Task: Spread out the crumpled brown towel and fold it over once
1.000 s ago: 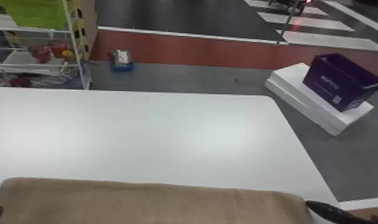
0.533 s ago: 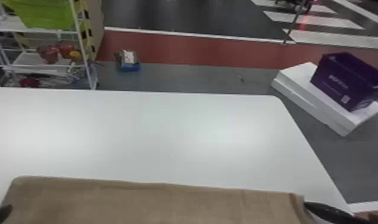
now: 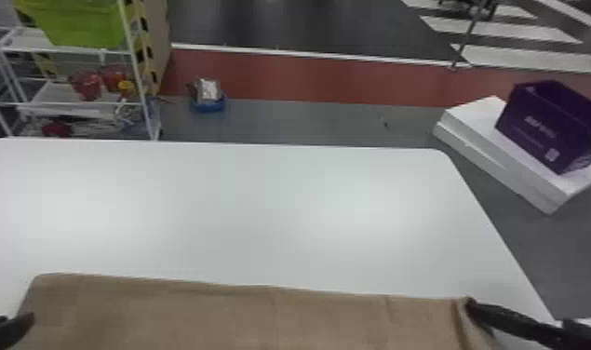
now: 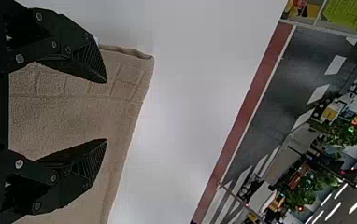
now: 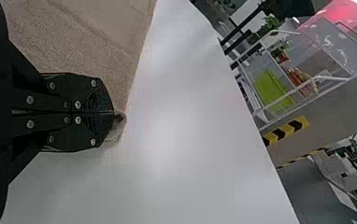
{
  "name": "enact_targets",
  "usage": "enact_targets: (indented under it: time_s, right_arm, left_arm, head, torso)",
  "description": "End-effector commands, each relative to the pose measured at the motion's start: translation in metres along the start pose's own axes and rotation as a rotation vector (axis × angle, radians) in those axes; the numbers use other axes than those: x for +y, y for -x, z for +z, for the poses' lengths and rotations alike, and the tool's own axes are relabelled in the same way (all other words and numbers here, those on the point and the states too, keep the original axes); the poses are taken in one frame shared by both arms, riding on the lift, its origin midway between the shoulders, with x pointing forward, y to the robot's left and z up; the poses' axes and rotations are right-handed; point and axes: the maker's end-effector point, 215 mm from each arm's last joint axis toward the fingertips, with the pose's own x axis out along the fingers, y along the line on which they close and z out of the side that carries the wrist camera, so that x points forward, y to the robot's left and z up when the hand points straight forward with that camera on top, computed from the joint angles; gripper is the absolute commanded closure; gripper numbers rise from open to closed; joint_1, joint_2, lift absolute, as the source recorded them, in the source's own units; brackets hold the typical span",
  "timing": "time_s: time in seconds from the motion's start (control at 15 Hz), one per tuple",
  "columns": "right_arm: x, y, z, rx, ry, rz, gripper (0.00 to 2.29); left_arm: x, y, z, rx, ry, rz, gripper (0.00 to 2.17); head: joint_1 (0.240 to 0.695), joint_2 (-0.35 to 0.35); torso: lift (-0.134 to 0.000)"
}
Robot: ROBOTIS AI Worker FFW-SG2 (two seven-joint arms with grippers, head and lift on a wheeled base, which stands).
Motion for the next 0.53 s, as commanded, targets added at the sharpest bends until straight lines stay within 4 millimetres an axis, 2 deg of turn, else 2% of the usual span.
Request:
enact_targets:
  time_s: [0.0,0.33,0.47]
  right_arm:
    - [-0.002,-0.011,0.011,-0.001,0.006,0.005,2.04]
    - [-0.014,-0.013,0.030,-0.015,0.011,-0.013,2.04]
    - [-0.026,-0.010,0.035,-0.018,0.002,-0.029,2.04]
  left_arm:
    - [0.001,0.001,0.000,-0.001,0.000,0.002,0.53]
    - [0.001,-0.002,0.002,-0.003,0.000,0.002,0.53]
    - [0.001,-0.004,0.004,-0.005,-0.002,0.000,0.53]
  head:
    - [0.695,-0.139]
    - [0.695,-0.124]
    - [0.695,-0.129]
  torso:
    - [-0.123]
    - [-0.123]
    - [-0.123]
